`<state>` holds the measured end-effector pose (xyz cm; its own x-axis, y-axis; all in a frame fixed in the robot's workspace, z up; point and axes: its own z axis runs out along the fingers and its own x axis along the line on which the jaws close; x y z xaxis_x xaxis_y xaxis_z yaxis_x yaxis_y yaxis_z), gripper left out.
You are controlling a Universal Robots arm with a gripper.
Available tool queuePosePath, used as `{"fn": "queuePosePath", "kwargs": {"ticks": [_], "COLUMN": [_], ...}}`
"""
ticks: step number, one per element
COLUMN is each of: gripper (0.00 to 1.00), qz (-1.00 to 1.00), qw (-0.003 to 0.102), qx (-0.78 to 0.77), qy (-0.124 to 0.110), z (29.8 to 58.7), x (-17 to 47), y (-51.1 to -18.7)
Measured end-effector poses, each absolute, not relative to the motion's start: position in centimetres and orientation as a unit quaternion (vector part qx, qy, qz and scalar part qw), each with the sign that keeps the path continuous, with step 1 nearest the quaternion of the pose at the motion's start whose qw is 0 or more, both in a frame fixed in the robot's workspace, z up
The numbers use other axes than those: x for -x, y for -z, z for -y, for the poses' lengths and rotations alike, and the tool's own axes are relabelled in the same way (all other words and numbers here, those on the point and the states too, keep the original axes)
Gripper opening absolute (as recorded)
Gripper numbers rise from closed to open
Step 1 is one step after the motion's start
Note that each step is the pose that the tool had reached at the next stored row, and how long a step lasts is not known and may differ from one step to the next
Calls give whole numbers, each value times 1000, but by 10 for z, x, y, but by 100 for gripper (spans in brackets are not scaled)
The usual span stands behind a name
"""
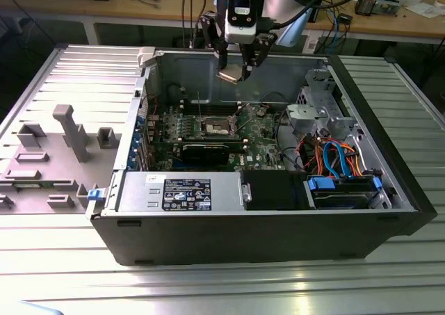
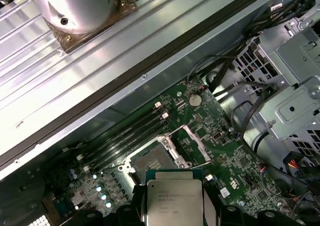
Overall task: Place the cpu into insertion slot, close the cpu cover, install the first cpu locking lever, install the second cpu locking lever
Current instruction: 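Place the cpu into insertion slot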
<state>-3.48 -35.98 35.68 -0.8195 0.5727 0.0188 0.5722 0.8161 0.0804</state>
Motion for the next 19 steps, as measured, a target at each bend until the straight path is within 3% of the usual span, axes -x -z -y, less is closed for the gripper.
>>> {"fn": "queuePosePath", "kwargs": {"ticks": [19], "gripper": [55], "qz": [-934], "qw": [5], "qx": [-354], "qy": [-41], "z": [360], "x": [40], "y": [-352]}}
